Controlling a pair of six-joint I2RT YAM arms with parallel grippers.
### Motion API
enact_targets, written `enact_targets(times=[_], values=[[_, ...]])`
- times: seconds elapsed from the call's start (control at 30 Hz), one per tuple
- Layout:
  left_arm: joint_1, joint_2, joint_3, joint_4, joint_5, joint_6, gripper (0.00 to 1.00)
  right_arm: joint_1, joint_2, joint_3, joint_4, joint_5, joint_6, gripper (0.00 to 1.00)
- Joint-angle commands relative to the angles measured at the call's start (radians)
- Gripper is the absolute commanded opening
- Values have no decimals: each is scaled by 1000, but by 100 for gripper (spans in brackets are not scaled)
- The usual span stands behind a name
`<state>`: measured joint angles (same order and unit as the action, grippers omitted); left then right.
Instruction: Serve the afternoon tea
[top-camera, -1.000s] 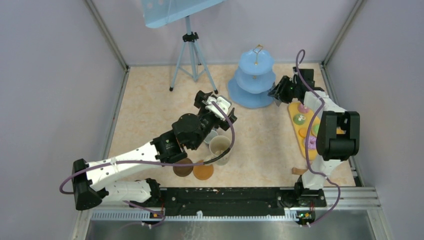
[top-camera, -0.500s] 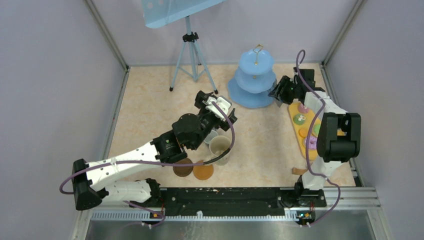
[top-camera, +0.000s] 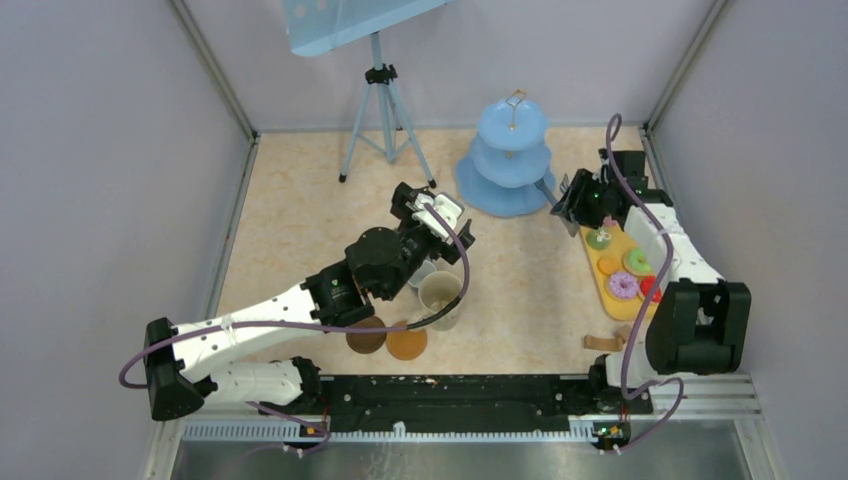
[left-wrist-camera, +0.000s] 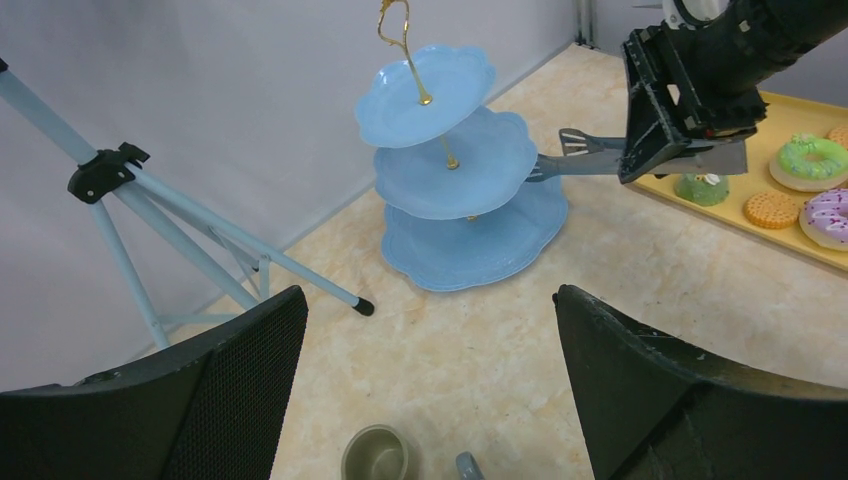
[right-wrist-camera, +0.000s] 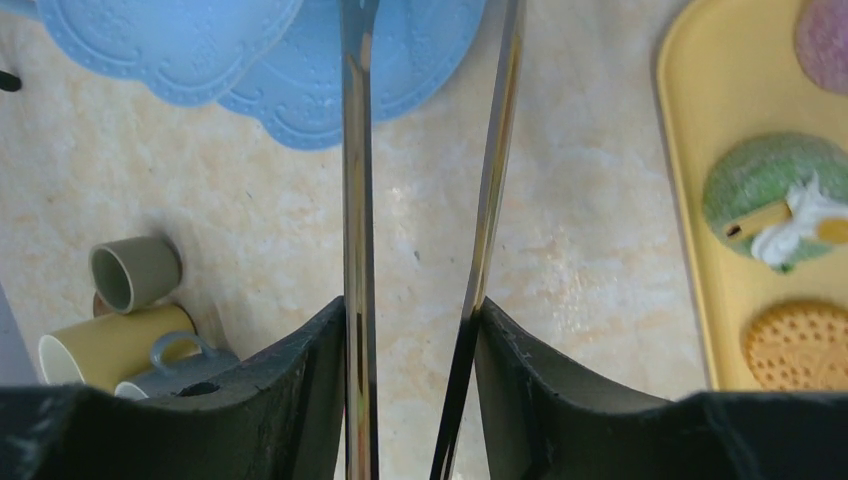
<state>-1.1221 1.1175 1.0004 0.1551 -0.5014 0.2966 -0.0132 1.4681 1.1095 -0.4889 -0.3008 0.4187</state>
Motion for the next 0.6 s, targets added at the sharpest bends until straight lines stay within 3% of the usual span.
enact_targets(times=[0.0, 0.17, 0.3, 0.37, 0.57], values=[[-2, -3, 40, 23, 12, -19, 99, 7, -143, -24, -153, 95, -58, 45], [-2, 10, 41, 20, 21, -33, 99, -71, -320, -16, -391, 200, -110, 44], [-5, 22, 40, 19, 37, -42, 99, -271, -450, -21, -540, 189, -142, 43], [-9, 20, 34, 30, 29, -31, 99, -355, -499, -37, -574, 191, -125, 43], [-35, 0, 8, 76, -19, 30, 99, -434, -466, -39, -557, 202, -50, 43]])
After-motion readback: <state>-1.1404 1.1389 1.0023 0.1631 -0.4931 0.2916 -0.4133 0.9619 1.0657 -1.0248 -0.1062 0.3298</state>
